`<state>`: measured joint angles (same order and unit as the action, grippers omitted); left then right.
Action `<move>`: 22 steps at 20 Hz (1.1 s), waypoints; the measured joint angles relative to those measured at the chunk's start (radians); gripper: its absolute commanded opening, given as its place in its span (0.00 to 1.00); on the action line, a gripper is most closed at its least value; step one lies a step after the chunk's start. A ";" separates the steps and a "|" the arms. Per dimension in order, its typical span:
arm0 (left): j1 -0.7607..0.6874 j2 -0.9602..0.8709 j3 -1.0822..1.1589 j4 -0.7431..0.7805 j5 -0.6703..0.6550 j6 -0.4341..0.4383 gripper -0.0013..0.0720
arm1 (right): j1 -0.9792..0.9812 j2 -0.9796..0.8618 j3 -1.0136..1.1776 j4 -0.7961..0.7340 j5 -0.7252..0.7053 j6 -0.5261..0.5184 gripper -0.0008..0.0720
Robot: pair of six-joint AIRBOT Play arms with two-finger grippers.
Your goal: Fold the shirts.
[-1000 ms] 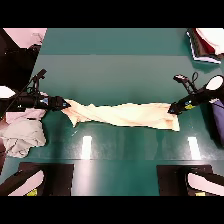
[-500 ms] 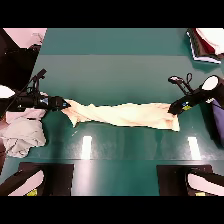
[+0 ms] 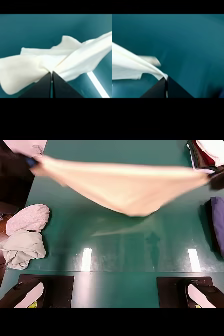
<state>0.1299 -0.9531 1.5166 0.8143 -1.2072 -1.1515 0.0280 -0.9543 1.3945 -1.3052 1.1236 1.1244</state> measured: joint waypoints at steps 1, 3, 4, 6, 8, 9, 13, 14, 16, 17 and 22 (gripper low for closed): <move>0.000 0.009 0.093 0.002 -0.005 -0.002 0.06 | -0.005 0.027 0.052 0.000 -0.015 0.016 0.03; 0.000 0.024 0.258 0.000 -0.009 -0.008 0.06 | -0.011 0.069 0.146 -0.002 -0.048 0.037 0.03; 0.000 0.028 0.331 -0.003 -0.010 -0.013 0.06 | -0.013 0.086 0.189 -0.004 -0.059 0.043 0.03; 0.000 0.035 0.459 -0.015 -0.008 -0.020 0.06 | -0.015 0.111 0.272 -0.004 -0.073 0.052 0.03; 0.000 0.047 0.546 -0.050 0.009 -0.025 0.06 | -0.017 0.127 0.351 -0.005 -0.081 0.060 0.03; 0.000 0.055 0.571 -0.073 0.020 -0.026 0.06 | -0.017 0.131 0.390 -0.006 -0.081 0.063 0.03; 0.000 0.085 0.628 -0.154 0.052 -0.029 0.06 | -0.018 0.120 0.542 -0.008 -0.023 0.079 0.03; 0.000 0.089 0.632 -0.166 0.053 -0.029 0.06 | -0.018 0.105 0.578 -0.008 0.011 0.091 0.03; 0.000 0.092 0.612 -0.177 0.048 -0.037 0.06 | -0.018 0.057 0.638 -0.006 0.107 0.126 0.03; 0.000 0.088 0.580 -0.179 0.043 -0.041 0.06 | -0.018 0.029 0.648 -0.005 0.154 0.147 0.03; 0.000 -0.017 0.288 -0.166 -0.050 -0.068 0.06 | -0.008 -0.161 0.526 -0.010 0.348 0.220 0.03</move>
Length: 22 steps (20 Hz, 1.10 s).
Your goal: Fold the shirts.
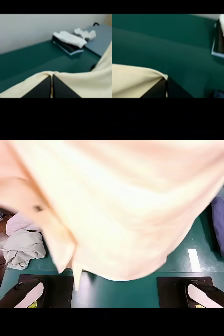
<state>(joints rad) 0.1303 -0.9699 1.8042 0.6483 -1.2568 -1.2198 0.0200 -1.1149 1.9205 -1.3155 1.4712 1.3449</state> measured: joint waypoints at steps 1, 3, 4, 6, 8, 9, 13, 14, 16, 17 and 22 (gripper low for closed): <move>0.000 -0.040 -0.073 0.008 -0.016 -0.003 0.06 | 0.001 -0.043 -0.033 0.003 0.013 0.006 0.03; 0.000 -0.129 -0.201 0.005 -0.032 -0.005 0.06 | 0.002 -0.143 -0.097 0.002 0.025 0.015 0.03; 0.000 -0.187 -0.256 0.007 -0.033 -0.002 0.06 | 0.002 -0.190 -0.121 0.002 0.014 0.018 0.03; 0.000 -0.299 -0.325 0.006 -0.014 0.012 0.06 | 0.002 -0.282 -0.149 0.002 -0.029 0.023 0.03; 0.000 -0.399 -0.360 0.005 0.034 0.033 0.06 | 0.002 -0.371 -0.148 0.004 -0.085 0.025 0.03; 0.000 -0.435 -0.371 0.004 0.063 0.044 0.16 | 0.002 -0.410 -0.137 0.004 -0.104 0.025 0.04; 0.001 -0.506 -0.372 0.014 0.181 0.078 0.69 | 0.002 -0.539 -0.038 0.002 -0.142 0.026 0.49; 0.000 -0.513 -0.355 0.031 0.188 0.082 0.69 | 0.003 -0.555 -0.016 0.003 -0.140 0.026 0.44; 0.001 -0.520 -0.307 0.100 0.162 0.078 0.57 | 0.003 -0.579 0.014 0.003 -0.111 0.026 0.44; 0.001 -0.517 -0.285 0.145 0.134 0.065 0.51 | 0.003 -0.586 0.023 0.004 -0.085 0.026 0.44; -0.007 -0.438 -0.286 0.307 -0.020 0.029 0.50 | 0.003 -0.543 -0.072 0.005 0.054 0.007 0.43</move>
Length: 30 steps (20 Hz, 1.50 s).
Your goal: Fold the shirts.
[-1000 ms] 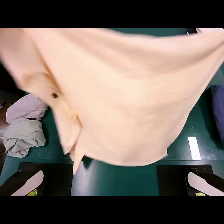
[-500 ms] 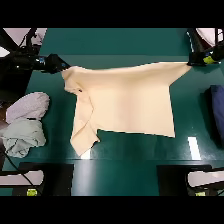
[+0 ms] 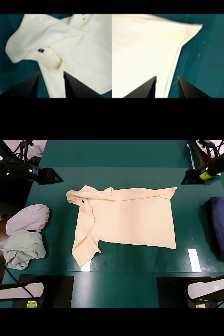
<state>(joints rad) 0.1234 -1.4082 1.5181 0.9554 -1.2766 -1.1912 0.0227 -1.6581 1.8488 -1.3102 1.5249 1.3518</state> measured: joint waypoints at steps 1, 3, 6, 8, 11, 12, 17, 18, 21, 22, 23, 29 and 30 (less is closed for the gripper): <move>-0.013 0.028 -0.031 0.019 -0.015 -0.004 0.50 | 0.000 0.023 -0.047 0.000 0.012 -0.001 0.43; -0.059 0.093 -0.122 0.062 -0.025 -0.016 0.50 | 0.000 0.091 -0.154 0.000 0.018 -0.004 0.43; -0.192 0.181 -0.289 0.126 -0.007 -0.050 0.52 | -0.012 0.208 -0.312 0.000 -0.018 -0.008 0.43; -0.310 0.209 -0.385 0.185 0.004 -0.084 0.67 | -0.024 0.280 -0.401 0.000 -0.056 -0.008 0.43; -0.482 0.229 -0.495 0.305 0.047 -0.145 0.76 | -0.046 0.379 -0.505 0.000 -0.105 -0.009 0.43; -0.524 0.232 -0.520 0.343 0.069 -0.165 0.76 | -0.053 0.411 -0.534 0.001 -0.117 -0.009 0.43; -0.627 0.220 -0.611 0.499 0.176 -0.254 0.76 | -0.072 0.515 -0.616 -0.001 -0.152 -0.010 0.43; -0.635 0.210 -0.621 0.507 0.187 -0.262 0.76 | -0.074 0.526 -0.621 0.000 -0.155 -0.010 0.43; -0.646 0.182 -0.639 0.541 0.212 -0.278 0.76 | -0.076 0.544 -0.631 0.000 -0.161 -0.010 0.43; -0.648 0.177 -0.642 0.548 0.221 -0.282 0.76 | -0.076 0.546 -0.633 0.000 -0.161 -0.010 0.43; -0.650 0.173 -0.644 0.552 0.229 -0.285 0.74 | -0.076 0.549 -0.634 0.000 -0.162 -0.010 0.43; -0.653 0.165 -0.650 0.562 0.246 -0.294 0.25 | -0.076 0.554 -0.637 0.000 -0.164 -0.010 0.43; -0.653 0.165 -0.650 0.562 0.248 -0.294 0.17 | -0.076 0.554 -0.637 0.000 -0.164 -0.010 0.43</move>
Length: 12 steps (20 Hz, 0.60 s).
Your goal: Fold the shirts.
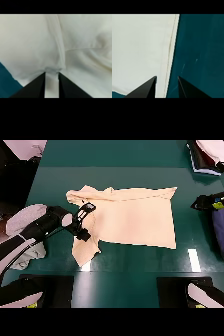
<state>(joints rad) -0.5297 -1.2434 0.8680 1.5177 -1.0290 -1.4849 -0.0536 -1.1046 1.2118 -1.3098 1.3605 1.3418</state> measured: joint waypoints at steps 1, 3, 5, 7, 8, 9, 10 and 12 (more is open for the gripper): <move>0.000 0.000 0.000 0.000 0.003 0.000 0.06 | 0.000 0.000 0.000 0.000 0.000 0.000 0.43; 0.000 0.000 0.000 0.000 0.006 -0.001 0.06 | 0.000 0.000 0.000 0.000 0.000 0.000 0.43; 0.005 0.002 0.008 0.000 0.008 -0.003 0.06 | 0.000 0.000 0.000 0.000 0.002 0.000 0.43; 0.029 0.009 0.034 0.001 0.003 -0.004 0.30 | 0.000 0.000 0.000 0.000 0.005 0.000 0.43; 0.050 0.014 0.053 0.000 -0.008 -0.006 0.75 | 0.000 0.000 0.000 0.000 0.007 0.000 0.43; 0.076 0.021 0.072 0.000 -0.021 -0.008 0.87 | 0.000 0.000 0.000 0.000 0.009 0.000 0.43; 0.105 0.027 0.089 0.001 -0.035 -0.017 0.87 | 0.000 0.000 0.000 0.000 0.010 0.000 0.43; 0.161 0.034 0.105 -0.012 -0.064 -0.034 0.87 | 0.000 0.000 0.000 0.000 0.010 0.000 0.43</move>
<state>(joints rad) -0.3691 -1.2098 0.9733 1.5059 -1.0935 -1.5192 -0.0536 -1.1046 1.2118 -1.3102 1.3701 1.3418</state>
